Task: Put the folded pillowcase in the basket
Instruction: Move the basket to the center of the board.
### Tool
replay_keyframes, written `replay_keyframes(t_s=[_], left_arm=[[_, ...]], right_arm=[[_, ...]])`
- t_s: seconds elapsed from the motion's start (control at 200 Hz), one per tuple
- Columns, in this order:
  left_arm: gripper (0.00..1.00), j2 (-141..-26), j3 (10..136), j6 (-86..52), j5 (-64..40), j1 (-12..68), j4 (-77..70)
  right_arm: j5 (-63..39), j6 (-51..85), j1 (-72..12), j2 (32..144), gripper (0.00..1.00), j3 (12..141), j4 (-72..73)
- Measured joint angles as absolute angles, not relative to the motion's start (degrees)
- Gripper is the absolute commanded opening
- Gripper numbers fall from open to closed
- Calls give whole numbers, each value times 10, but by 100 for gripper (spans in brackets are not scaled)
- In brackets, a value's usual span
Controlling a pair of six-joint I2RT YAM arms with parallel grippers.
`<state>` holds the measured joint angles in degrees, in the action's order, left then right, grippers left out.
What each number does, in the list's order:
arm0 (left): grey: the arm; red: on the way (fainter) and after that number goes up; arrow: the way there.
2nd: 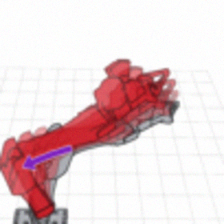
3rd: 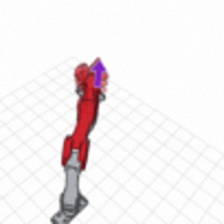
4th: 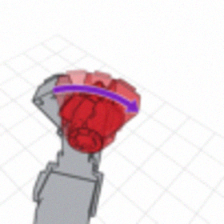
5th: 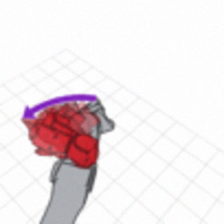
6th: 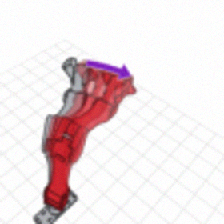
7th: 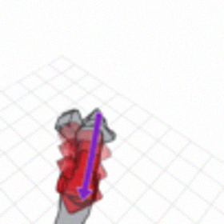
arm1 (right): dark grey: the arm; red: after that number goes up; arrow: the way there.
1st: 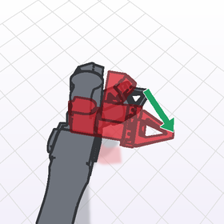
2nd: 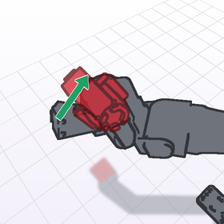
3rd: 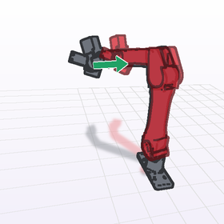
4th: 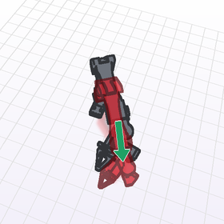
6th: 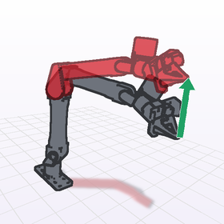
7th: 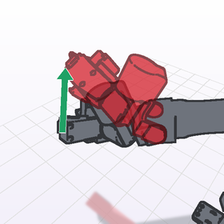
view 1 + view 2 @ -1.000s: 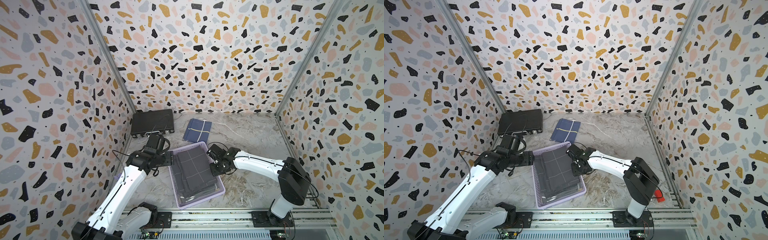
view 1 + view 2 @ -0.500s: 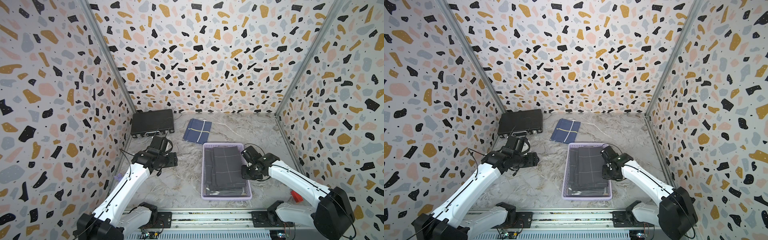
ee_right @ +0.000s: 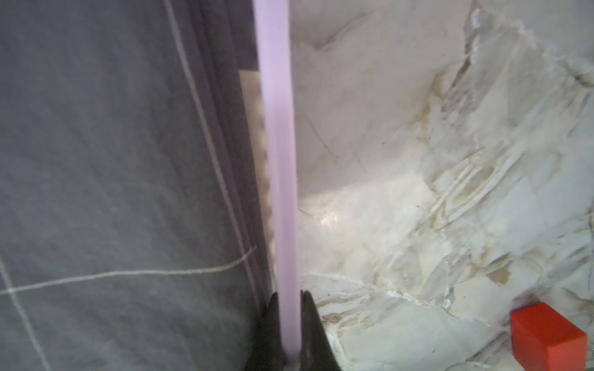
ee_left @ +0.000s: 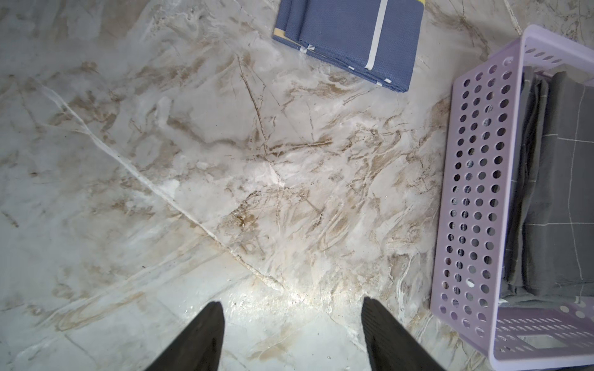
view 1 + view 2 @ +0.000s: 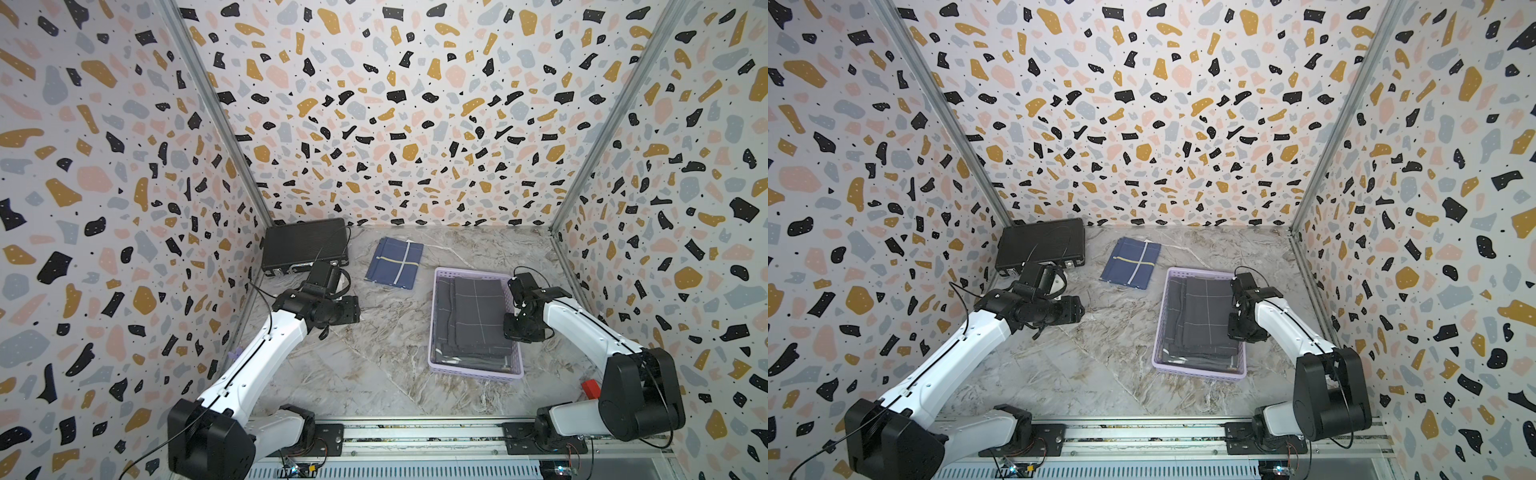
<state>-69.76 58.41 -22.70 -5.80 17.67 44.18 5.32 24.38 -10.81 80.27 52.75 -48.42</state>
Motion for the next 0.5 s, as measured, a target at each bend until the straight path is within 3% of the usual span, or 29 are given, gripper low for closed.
replay_keyframes(t_s=[0.205,0.501], left_arm=[[71,-746,595,-225,-73,177,422],[71,-820,672,-216,-89,177,406]], right_arm=[[48,220,-74,816,0,548,-489],[73,212,-71,820,55,598,-507]])
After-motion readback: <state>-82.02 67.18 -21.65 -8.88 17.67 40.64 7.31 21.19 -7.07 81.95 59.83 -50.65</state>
